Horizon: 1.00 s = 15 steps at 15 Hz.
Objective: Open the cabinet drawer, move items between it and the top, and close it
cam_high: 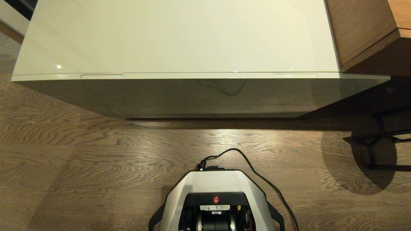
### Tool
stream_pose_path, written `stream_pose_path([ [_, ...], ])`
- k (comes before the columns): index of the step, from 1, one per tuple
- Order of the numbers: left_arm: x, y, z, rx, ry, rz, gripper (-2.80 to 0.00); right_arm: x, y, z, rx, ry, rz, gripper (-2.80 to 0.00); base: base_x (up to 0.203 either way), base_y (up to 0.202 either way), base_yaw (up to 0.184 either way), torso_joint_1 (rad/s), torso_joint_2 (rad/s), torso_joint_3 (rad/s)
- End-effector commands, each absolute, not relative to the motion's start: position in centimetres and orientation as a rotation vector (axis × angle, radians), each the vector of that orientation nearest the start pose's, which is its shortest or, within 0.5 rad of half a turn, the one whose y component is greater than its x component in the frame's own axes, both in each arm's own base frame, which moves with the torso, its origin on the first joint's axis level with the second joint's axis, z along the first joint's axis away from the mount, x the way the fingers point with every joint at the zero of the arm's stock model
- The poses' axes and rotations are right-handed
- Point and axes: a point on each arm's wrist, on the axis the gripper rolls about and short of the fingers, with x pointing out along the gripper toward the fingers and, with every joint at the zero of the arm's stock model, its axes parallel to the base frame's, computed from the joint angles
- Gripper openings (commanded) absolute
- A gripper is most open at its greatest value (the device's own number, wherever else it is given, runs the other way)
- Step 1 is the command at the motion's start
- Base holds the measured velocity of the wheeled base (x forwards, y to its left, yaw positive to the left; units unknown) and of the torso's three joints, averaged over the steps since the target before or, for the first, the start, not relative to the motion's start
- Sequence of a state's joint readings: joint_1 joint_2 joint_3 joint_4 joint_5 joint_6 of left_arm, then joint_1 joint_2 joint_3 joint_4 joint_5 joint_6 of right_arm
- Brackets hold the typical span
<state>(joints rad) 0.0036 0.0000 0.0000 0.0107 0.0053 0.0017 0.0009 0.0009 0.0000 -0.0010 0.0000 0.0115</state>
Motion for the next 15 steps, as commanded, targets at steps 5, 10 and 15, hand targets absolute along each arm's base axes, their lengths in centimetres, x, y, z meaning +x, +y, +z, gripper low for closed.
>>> stream_pose_path([
  [5,-2.27,0.01,7.44,0.002,0.012,0.009,-2.80,-2.26,0.00,7.52,0.012,0.002,0.002,-2.80,0.000,0.000,0.000,0.000,0.00,0.000],
  [10,-2.27,0.01,7.44,0.002,0.012,0.009,-2.80,-2.26,0.00,7.52,0.011,0.002,0.000,-2.80,0.000,0.000,0.000,0.000,0.00,0.000],
  [15,-2.27,0.01,7.44,0.003,0.012,0.009,-2.80,-2.26,0.00,7.52,0.012,0.002,0.000,-2.80,0.000,0.000,0.000,0.000,0.00,0.000],
])
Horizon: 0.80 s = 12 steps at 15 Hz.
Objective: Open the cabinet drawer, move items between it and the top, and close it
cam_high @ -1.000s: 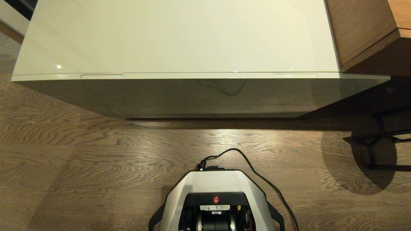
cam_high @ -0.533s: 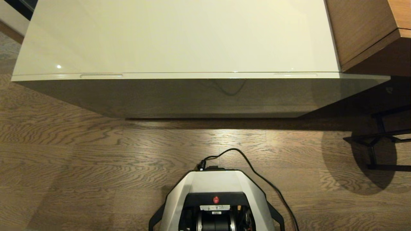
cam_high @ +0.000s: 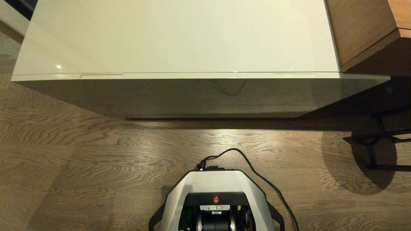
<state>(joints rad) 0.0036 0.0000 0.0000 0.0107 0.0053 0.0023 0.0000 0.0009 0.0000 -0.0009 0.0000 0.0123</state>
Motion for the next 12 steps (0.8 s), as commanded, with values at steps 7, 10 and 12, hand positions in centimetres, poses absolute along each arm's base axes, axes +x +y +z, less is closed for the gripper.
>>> stream_pose_path([
  [7,-2.27,0.01,7.44,0.002,0.012,0.009,-2.80,-2.26,0.00,7.52,0.012,0.002,0.000,-2.80,0.000,0.000,0.000,0.000,0.00,0.000],
  [10,-2.27,0.01,7.44,0.002,0.012,0.010,-2.80,-2.26,0.00,7.52,0.012,0.002,0.000,-2.80,0.000,0.000,0.000,0.000,0.00,0.000],
  [12,-2.27,0.01,7.44,0.002,0.012,0.009,-2.80,-2.26,0.00,7.52,0.012,0.002,0.000,-2.80,0.000,0.000,0.000,0.000,0.00,0.000],
])
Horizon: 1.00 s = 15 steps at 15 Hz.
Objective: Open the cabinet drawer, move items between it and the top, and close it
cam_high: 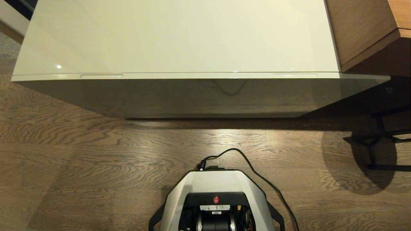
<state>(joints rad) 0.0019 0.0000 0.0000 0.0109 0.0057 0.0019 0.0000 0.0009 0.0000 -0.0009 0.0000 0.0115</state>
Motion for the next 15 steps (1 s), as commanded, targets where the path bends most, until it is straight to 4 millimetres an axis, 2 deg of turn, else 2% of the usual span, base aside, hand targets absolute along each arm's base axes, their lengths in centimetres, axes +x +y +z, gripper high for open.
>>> stream_pose_path([
  [1,-2.27,0.01,7.44,0.002,0.012,0.009,-2.80,-2.26,0.00,7.52,0.012,0.002,0.000,-2.80,0.000,0.000,0.000,0.000,0.00,0.000],
  [15,-2.27,0.01,7.44,0.002,0.012,0.009,-2.80,-2.26,0.00,7.52,0.012,0.002,0.002,-2.80,0.000,0.000,0.000,0.000,0.00,0.000],
])
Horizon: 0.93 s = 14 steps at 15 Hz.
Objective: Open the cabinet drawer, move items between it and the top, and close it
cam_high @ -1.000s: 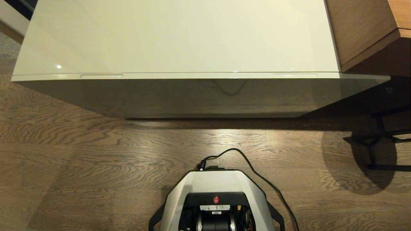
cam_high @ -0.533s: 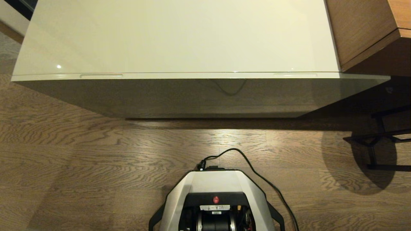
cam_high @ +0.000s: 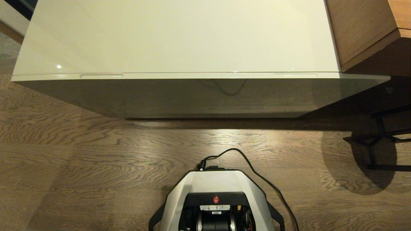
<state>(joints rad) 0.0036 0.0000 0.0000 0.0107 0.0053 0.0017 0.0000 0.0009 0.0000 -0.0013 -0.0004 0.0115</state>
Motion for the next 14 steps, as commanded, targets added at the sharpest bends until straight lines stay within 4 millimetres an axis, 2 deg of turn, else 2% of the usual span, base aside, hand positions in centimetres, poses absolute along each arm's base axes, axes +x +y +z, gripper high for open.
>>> stream_pose_path([
  [1,-2.27,0.01,7.44,0.002,0.012,0.009,-2.80,-2.26,0.00,7.52,0.012,0.002,0.002,-2.80,0.000,0.000,0.000,0.000,0.00,0.000],
  [14,-2.27,0.01,7.44,0.002,0.012,0.009,-2.80,-2.26,0.00,7.52,0.012,0.002,0.001,-2.80,0.000,0.000,0.000,0.000,0.00,0.000],
])
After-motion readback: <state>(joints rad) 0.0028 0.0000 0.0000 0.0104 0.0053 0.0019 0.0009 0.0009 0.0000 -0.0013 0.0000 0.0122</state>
